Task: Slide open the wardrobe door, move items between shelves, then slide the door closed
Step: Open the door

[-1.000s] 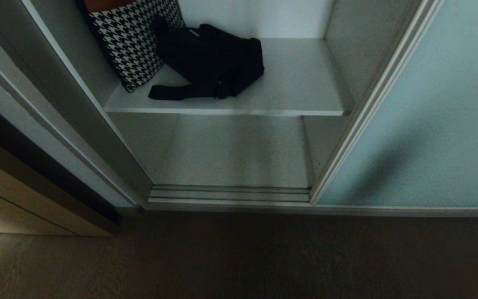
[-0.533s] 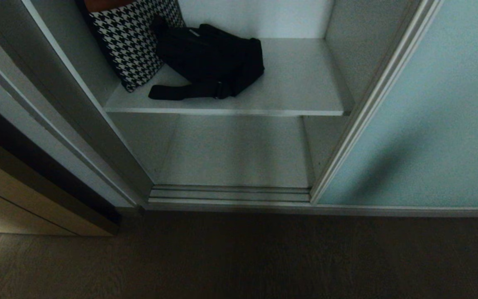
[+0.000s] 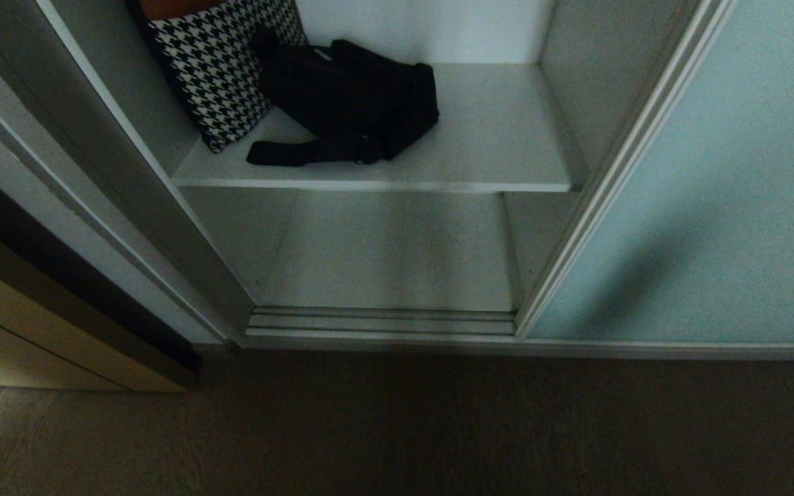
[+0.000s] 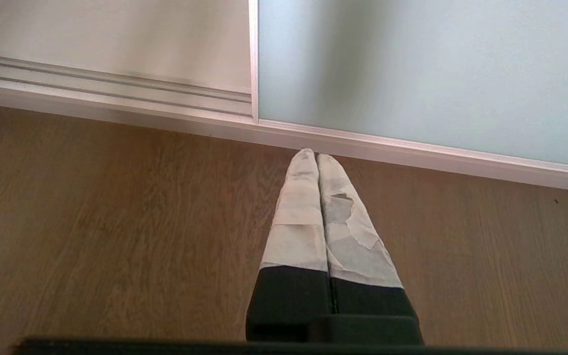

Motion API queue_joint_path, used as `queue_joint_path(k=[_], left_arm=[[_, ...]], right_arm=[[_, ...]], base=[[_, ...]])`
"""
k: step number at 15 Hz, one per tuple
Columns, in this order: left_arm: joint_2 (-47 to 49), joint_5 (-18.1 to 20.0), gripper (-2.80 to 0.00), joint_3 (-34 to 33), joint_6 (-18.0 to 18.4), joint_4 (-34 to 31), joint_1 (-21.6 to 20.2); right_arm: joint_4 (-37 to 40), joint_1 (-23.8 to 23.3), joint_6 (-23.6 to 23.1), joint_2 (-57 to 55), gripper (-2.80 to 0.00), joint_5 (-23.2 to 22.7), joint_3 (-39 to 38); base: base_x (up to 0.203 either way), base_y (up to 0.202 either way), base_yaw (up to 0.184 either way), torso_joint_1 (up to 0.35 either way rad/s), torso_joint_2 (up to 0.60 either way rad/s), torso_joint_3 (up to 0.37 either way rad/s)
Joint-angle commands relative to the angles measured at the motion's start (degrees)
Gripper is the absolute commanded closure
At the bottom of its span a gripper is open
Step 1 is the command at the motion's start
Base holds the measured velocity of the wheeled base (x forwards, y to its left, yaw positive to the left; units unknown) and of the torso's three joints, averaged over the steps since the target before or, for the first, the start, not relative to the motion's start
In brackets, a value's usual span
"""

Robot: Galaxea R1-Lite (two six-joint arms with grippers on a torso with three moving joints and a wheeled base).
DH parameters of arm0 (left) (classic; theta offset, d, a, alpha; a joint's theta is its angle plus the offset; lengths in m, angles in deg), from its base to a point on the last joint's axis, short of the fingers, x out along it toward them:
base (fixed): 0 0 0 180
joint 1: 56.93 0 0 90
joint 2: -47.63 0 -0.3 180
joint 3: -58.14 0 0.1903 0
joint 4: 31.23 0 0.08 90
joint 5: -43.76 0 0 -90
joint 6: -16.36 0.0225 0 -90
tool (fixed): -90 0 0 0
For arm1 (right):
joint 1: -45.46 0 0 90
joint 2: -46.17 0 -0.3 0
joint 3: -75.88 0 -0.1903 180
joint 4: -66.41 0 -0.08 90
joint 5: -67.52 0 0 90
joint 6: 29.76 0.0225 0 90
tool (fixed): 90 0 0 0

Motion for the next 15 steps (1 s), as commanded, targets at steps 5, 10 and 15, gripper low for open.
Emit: queue_joint_path(k=[5,10,15], left_arm=[[0.3,0.0,0.0,0.0,0.1,0.1,-0.1],[0.3,0.0,0.0,0.0,0.1,0.1,0.0],[0.3,0.0,0.0,0.0,0.2,0.1,0.0]], right_arm=[[0.0,0.0,0.0,0.1,0.0,0.0,0.0],[0.0,0.0,0.0,0.1,0.0,0.0,0.0],[0.0,0.0,0.0,0.1,0.0,0.0,0.0]], base=[[0.0,0.0,0.0,0.0,0.0,0.0],[0.164,0.0,-0.001,-0.002,0.0,0.004],[0.062,0.0,0.0,-0.001,0.0,0.001]])
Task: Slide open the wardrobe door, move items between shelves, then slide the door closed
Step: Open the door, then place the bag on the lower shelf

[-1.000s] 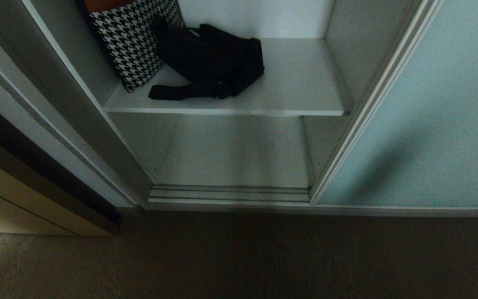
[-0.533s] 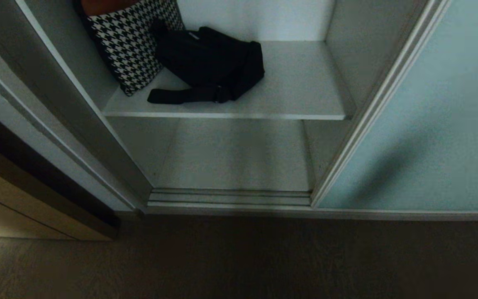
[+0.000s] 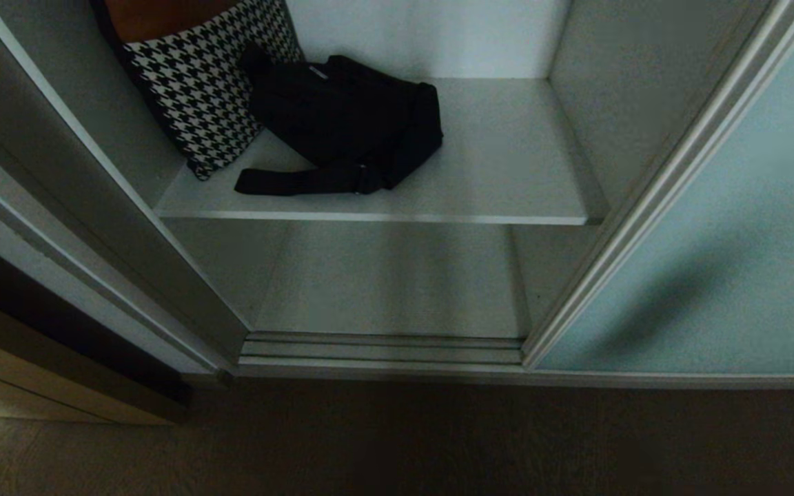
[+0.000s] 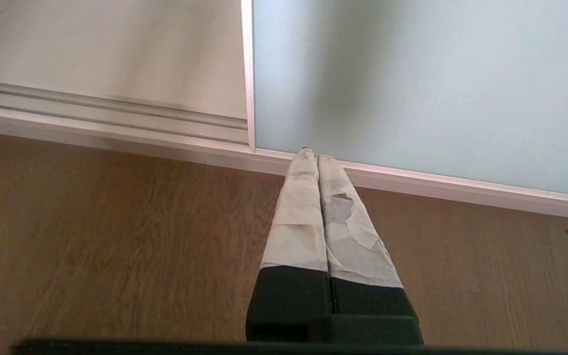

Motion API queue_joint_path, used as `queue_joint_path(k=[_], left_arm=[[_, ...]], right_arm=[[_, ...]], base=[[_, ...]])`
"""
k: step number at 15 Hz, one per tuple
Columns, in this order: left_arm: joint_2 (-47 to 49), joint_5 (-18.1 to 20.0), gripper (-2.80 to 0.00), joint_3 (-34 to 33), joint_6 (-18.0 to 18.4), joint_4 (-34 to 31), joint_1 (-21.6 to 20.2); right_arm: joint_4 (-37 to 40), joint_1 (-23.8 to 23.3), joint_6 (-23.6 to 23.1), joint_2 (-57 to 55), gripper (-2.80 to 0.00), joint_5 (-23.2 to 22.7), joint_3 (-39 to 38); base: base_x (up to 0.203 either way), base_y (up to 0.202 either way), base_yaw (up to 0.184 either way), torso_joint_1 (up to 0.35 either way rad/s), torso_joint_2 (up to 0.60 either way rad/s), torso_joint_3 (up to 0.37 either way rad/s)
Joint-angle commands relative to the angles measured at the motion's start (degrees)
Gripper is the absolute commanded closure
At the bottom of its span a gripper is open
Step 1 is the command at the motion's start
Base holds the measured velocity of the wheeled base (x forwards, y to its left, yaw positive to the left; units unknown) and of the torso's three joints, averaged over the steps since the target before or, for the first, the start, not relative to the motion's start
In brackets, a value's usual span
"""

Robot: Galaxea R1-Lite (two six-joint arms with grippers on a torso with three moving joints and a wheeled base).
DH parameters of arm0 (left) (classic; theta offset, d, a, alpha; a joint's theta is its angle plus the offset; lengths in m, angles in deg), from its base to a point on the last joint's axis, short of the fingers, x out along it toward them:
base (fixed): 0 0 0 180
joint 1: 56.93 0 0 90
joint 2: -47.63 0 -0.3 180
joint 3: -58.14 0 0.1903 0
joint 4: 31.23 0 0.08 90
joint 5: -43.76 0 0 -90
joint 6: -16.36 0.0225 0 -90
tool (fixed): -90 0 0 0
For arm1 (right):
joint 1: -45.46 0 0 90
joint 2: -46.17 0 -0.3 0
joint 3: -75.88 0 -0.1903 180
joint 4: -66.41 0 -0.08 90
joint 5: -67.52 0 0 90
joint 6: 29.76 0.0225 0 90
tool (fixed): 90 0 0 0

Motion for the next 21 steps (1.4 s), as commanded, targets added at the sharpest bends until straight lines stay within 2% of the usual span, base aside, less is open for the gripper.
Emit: queue_joint_path(k=[1,4,7,9,11,14,17,21], left_arm=[[0.2,0.0,0.0,0.0,0.0,0.0,0.0],[0.2,0.0,0.0,0.0,0.3,-0.2,-0.1],[0.2,0.0,0.0,0.0,2.6,-0.4,-0.1],[0.2,-0.1,0.0,0.8,2.7,0.1,0.0],[0.4,-0.2,0.0,7.4,2.7,-0.8,-0.1],[3.0,-0.1,0.0,19.3,2.7,-6.2,-0.1],[15.4,-0.1,0.0,31.9,1.6,-7.6,0.0],[38.2,0.0,0.0,52.0,-7.5,-8.6,0.0]], right_arm=[[0.0,0.0,0.0,0.1,0.0,0.0,0.0],[0.0,0.0,0.0,0.1,0.0,0.0,0.0],[0.0,0.0,0.0,0.1,0.0,0.0,0.0],[0.0,0.0,0.0,0.0,0.0,0.0,0.0],[0.0,0.0,0.0,0.1,0.0,0.0,0.0],[0.0,0.0,0.0,0.1,0.0,0.0,0.0],[0.0,0.0,0.0,0.1,0.0,0.0,0.0],[0.0,0.0,0.0,0.1,0.0,0.0,0.0]], base=[[0.0,0.0,0.0,0.0,0.0,0.0],[0.0,0.0,0.0,0.0,0.0,0.0],[0.0,0.0,0.0,0.0,0.0,0.0],[0.0,0.0,0.0,0.0,0.0,0.0],[0.0,0.0,0.0,0.0,0.0,0.0],[0.0,0.0,0.0,0.0,0.0,0.0],[0.0,0.0,0.0,0.0,0.0,0.0],[0.0,0.0,0.0,0.0,0.0,0.0]])
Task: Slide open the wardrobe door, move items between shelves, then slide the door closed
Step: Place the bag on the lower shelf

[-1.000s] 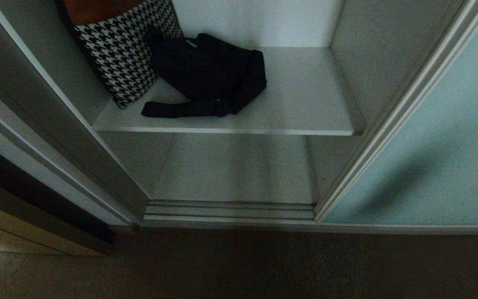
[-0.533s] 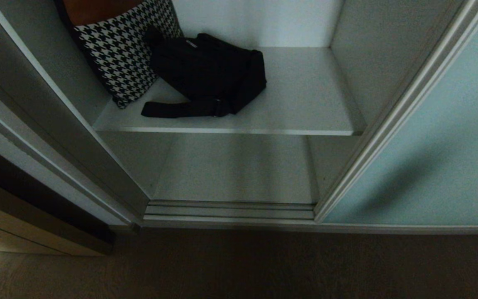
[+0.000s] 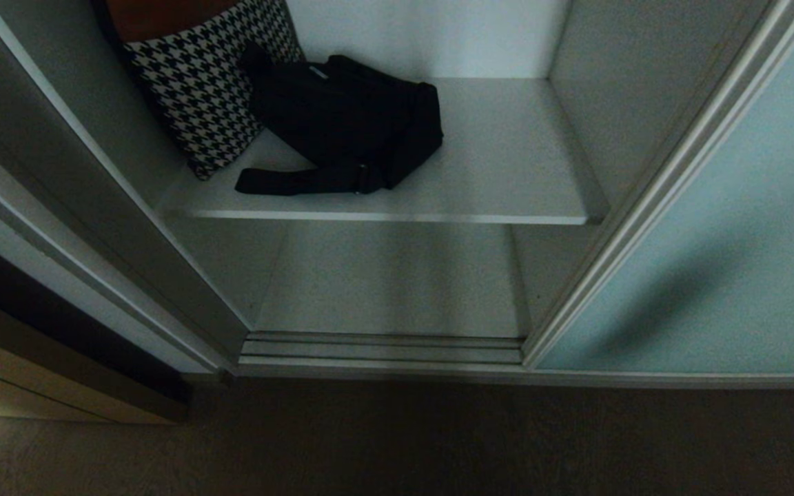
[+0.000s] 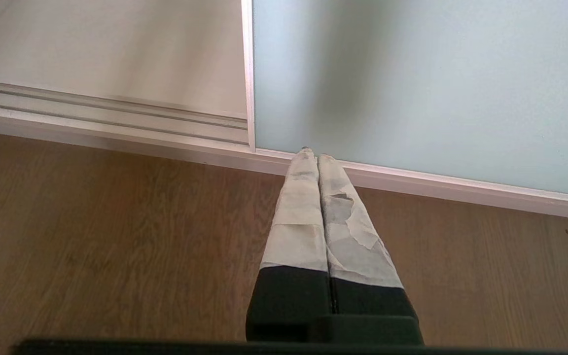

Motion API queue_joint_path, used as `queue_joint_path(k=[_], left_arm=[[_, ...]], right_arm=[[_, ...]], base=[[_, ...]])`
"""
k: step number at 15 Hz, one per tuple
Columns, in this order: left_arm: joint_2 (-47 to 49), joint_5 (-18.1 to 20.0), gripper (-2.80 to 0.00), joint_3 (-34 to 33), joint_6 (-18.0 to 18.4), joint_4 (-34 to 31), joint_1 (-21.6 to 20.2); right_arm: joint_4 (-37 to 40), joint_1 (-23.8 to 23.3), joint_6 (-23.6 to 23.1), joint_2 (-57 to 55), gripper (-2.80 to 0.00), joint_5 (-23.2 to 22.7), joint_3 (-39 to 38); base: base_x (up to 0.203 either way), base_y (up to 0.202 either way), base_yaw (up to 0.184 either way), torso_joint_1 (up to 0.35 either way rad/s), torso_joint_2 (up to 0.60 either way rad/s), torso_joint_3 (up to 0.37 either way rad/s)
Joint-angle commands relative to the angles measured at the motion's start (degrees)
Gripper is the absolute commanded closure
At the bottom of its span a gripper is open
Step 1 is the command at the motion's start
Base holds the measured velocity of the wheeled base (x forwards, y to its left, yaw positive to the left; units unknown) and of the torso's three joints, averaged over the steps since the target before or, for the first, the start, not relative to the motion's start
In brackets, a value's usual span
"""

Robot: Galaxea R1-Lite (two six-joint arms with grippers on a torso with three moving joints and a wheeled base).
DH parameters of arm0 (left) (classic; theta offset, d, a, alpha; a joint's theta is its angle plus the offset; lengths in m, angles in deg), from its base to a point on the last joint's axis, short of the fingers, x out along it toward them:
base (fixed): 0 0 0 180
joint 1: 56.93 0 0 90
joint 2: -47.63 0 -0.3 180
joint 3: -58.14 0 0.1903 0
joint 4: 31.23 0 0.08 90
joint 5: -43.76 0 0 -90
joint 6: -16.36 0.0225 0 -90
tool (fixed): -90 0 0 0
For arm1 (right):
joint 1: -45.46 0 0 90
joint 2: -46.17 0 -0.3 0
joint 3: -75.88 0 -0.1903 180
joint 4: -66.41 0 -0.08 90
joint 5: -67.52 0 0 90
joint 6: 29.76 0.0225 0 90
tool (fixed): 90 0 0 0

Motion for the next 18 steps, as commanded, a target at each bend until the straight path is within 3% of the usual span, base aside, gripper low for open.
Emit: queue_joint_path(k=[1,5,9,12,14,18], left_arm=[[20.0,0.0,0.0,12.4,-6.2,-0.9,0.0],[43.2,0.0,0.0,29.9,-20.7,-5.7,0.8],[59.1,0.3,0.0,36.9,-32.3,-7.4,4.5],[67.2,0.6,0.0,43.2,-37.8,-7.5,9.4],[69.9,0.7,0.0,47.2,-38.6,-7.0,12.7],[77.3,0.7,0.0,54.4,-40.4,-7.3,14.5]], right_arm=[[0.0,0.0,0.0,0.1,0.0,0.0,0.0],[0.0,0.0,0.0,0.1,0.0,0.0,0.0],[0.0,0.0,0.0,0.1,0.0,0.0,0.0],[0.0,0.0,0.0,0.0,0.0,0.0,0.0],[0.0,0.0,0.0,0.1,0.0,0.0,0.0],[0.0,0.0,0.0,0.1,0.0,0.0,0.0]], base=[[0.0,0.0,0.0,0.0,0.0,0.0],[0.0,0.0,0.0,0.0,0.0,0.0],[0.0,0.0,0.0,0.0,0.0,0.0],[0.0,0.0,0.0,0.0,0.0,0.0],[0.0,0.0,0.0,0.0,0.0,0.0],[0.0,0.0,0.0,0.0,0.0,0.0]])
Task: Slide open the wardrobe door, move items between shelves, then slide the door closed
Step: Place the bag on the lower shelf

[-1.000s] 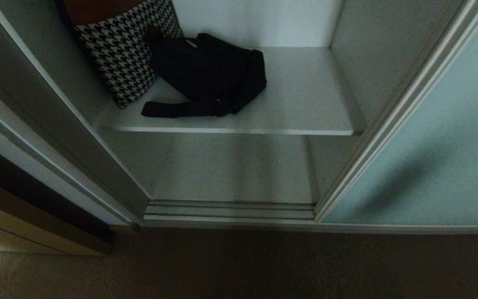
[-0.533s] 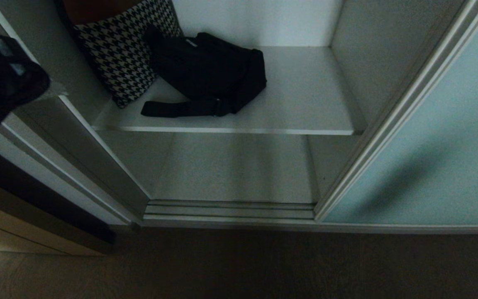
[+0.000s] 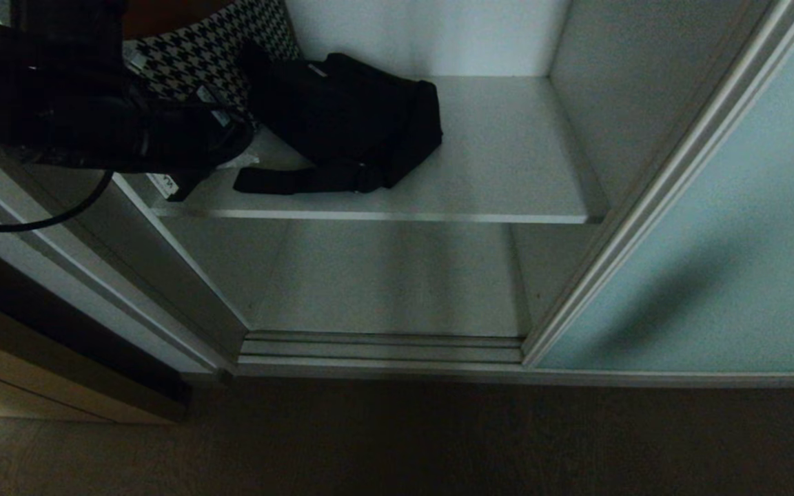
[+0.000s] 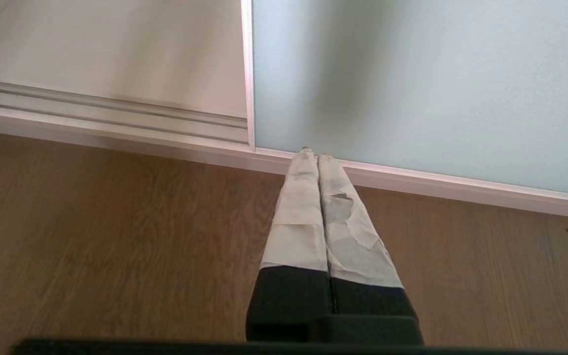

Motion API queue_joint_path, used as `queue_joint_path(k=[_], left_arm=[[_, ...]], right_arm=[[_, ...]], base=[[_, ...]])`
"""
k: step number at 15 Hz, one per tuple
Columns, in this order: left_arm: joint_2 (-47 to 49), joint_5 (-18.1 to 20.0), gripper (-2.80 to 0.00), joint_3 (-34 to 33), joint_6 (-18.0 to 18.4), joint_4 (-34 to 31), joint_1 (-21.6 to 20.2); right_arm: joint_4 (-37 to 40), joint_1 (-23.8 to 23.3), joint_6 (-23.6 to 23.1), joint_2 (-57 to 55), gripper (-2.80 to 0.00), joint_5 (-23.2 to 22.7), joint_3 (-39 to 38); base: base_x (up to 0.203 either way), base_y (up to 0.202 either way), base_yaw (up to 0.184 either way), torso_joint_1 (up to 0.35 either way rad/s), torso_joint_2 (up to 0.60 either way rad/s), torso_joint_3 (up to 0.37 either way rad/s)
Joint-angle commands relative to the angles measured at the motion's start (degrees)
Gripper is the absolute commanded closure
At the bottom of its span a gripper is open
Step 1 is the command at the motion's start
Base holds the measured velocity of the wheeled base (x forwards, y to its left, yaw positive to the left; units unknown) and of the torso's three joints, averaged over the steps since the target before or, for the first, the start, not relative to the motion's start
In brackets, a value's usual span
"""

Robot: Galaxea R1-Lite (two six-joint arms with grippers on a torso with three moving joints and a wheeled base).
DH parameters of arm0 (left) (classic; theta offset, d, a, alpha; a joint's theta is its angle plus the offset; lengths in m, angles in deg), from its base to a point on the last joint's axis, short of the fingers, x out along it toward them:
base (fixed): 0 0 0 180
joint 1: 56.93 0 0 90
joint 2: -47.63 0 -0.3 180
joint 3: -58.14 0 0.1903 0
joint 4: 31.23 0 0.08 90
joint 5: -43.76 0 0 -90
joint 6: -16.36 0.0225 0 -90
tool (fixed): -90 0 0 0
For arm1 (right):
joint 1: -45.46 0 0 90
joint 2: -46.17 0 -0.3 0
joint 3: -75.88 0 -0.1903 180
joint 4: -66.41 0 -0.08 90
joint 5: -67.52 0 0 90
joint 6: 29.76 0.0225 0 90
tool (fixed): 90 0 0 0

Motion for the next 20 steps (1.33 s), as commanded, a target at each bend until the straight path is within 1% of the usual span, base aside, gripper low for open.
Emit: queue_joint_path(k=[1,2,3,6,8,9,11,13,14,16,20], left_arm=[[6.3,-0.1,0.0,2.6,-3.4,-1.1,0.7],[7.9,-0.1,0.0,2.8,-5.2,-1.5,0.7],[9.4,0.3,0.0,3.5,-5.7,-1.5,0.7],[12.1,2.7,0.0,9.8,-6.5,-2.0,0.7],[11.4,4.7,0.0,12.7,-7.3,-2.6,0.7],[10.8,6.5,-2.8,13.1,-7.6,-2.8,0.7],[10.4,11.2,-2.8,12.5,-8.0,-2.9,0.9],[11.1,14.0,-2.8,13.1,-11.5,-2.2,0.8],[11.7,14.7,-2.8,13.2,-11.8,-2.1,0.8],[14.0,14.2,-2.8,13.2,-11.7,-1.9,0.7],[14.6,12.5,-2.8,10.5,-11.5,-1.3,0.6]], right_arm=[[0.0,0.0,0.0,0.1,0.0,0.0,0.0],[0.0,0.0,0.0,0.1,0.0,0.0,0.0],[0.0,0.0,0.0,0.1,0.0,0.0,0.0],[0.0,0.0,0.0,0.1,0.0,0.0,0.0],[0.0,0.0,0.0,0.1,0.0,0.0,0.0],[0.0,0.0,0.0,0.0,0.0,0.0,0.0],[0.0,0.0,0.0,0.1,0.0,0.0,0.0],[0.0,0.0,0.0,0.1,0.0,0.0,0.0],[0.0,0.0,0.0,0.1,0.0,0.0,0.0],[0.0,0.0,0.0,0.1,0.0,0.0,0.0],[0.0,0.0,0.0,0.0,0.0,0.0,0.0]], base=[[0.0,0.0,0.0,0.0,0.0,0.0],[0.0,0.0,0.0,0.0,0.0,0.0],[0.0,0.0,0.0,0.0,0.0,0.0],[0.0,0.0,0.0,0.0,0.0,0.0],[0.0,0.0,0.0,0.0,0.0,0.0],[0.0,0.0,0.0,0.0,0.0,0.0],[0.0,0.0,0.0,0.0,0.0,0.0],[0.0,0.0,0.0,0.0,0.0,0.0],[0.0,0.0,0.0,0.0,0.0,0.0],[0.0,0.0,0.0,0.0,0.0,0.0],[0.0,0.0,0.0,0.0,0.0,0.0]])
